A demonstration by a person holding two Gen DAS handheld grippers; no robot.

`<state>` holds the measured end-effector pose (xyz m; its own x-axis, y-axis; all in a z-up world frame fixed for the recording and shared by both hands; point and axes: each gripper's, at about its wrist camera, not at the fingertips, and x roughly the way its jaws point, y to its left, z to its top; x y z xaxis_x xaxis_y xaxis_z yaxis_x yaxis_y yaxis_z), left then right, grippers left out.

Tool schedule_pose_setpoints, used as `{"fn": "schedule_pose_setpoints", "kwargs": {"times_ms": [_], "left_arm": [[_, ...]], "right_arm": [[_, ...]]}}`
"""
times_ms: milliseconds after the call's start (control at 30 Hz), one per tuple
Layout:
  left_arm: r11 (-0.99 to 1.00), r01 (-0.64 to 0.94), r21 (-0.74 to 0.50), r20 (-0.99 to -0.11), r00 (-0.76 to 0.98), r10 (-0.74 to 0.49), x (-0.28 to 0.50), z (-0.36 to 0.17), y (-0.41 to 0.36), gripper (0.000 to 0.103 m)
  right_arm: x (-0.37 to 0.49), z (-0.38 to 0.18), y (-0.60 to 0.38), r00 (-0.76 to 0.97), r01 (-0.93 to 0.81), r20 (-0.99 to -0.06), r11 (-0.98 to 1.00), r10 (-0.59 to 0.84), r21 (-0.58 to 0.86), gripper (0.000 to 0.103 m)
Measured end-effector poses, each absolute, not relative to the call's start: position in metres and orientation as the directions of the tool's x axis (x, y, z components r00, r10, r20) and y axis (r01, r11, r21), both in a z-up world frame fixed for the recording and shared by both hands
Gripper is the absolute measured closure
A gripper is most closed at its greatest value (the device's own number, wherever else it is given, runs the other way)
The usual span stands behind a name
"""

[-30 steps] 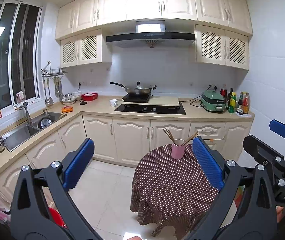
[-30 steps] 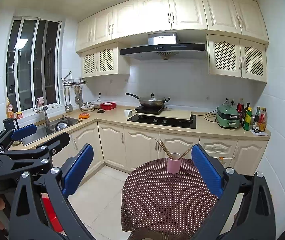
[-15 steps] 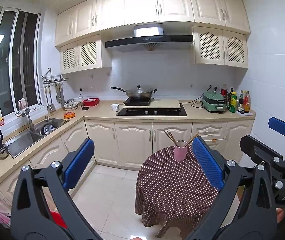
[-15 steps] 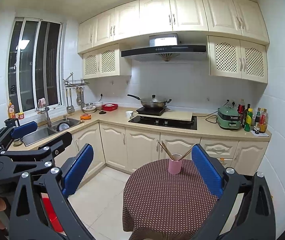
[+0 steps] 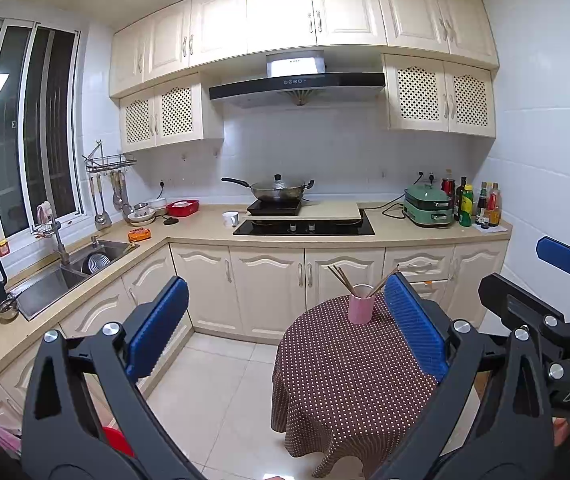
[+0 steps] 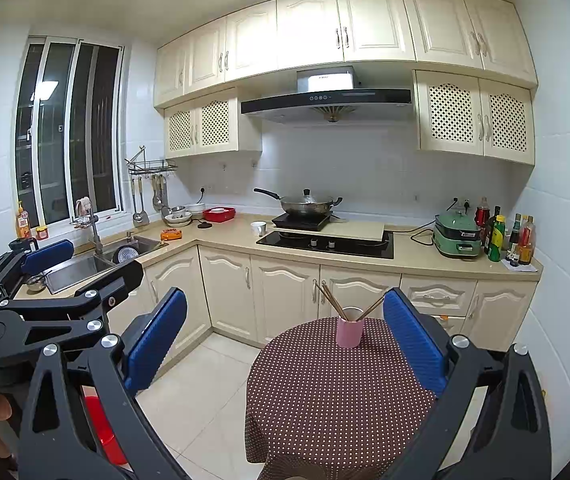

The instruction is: Organize utensils

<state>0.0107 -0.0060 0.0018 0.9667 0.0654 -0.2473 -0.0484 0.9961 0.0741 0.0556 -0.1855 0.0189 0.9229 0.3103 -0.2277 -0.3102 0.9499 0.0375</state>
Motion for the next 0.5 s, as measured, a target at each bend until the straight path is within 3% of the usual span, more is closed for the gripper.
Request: {"fn": "schedule_pose_setpoints", "kwargs": {"times_ms": [500], "left_arm": [[0.995,-0.056,0.08,-0.244,0.967,0.074,0.0129,0.0022,-0.0097,0.006]], "right_arm": [[0.0594,0.0188,-0.1884,0.919,-0.316,-0.232,0.948,0.318,0.044,0.008]]}}
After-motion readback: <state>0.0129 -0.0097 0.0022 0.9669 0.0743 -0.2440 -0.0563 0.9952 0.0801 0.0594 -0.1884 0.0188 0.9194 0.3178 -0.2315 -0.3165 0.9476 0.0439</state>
